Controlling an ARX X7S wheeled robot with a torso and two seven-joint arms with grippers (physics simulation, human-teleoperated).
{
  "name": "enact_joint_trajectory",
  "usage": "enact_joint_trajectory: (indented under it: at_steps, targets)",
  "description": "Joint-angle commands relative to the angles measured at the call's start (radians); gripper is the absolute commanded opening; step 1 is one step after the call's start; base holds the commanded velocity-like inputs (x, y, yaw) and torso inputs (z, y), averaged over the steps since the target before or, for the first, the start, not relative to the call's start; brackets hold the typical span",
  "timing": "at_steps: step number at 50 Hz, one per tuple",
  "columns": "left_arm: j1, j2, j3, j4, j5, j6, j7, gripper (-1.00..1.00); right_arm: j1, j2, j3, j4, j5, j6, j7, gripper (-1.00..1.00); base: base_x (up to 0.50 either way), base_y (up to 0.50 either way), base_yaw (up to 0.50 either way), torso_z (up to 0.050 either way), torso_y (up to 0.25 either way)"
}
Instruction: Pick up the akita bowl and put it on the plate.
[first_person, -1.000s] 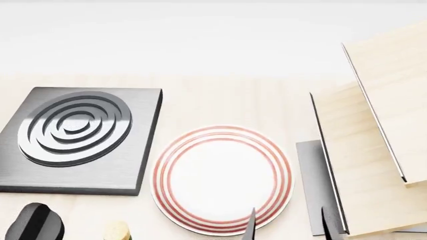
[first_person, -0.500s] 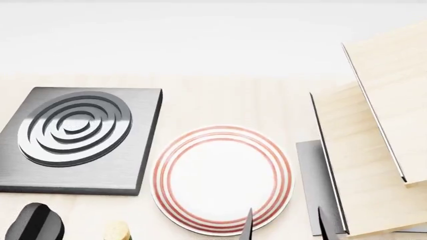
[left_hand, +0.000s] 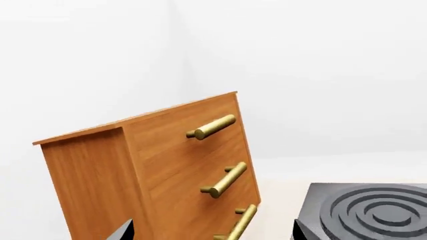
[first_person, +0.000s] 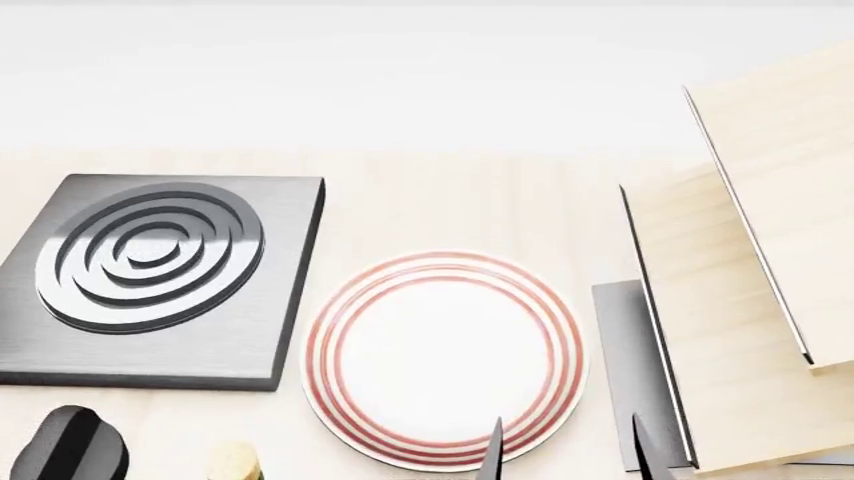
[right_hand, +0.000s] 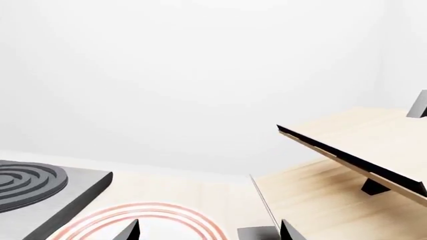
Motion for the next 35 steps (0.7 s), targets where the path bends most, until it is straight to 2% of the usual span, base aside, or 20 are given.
enact_joint_trajectory:
  at_steps: [1, 6, 35]
  targets:
    - [-0.003, -0.018, -0.021, -0.01, -0.055, -0.06, 0.027, 1.0, 0.002, 0.003, -0.004, 0.008, 0.001, -0.005, 0.004, 1.0, 0.0, 0.0, 0.0, 0.0, 0.0]
    - [-0.001, -0.025, -0.033, -0.023, -0.093, -0.108, 0.043, 1.0, 0.002, 0.004, -0.005, 0.011, 0.001, -0.008, 0.006, 1.0, 0.0, 0.0, 0.0, 0.0, 0.0]
    - [0.028, -0.022, -0.061, -0.079, -0.148, -0.125, 0.081, 1.0, 0.011, 0.007, -0.014, 0.037, 0.008, -0.019, 0.015, 1.0, 0.0, 0.0, 0.0, 0.0, 0.0]
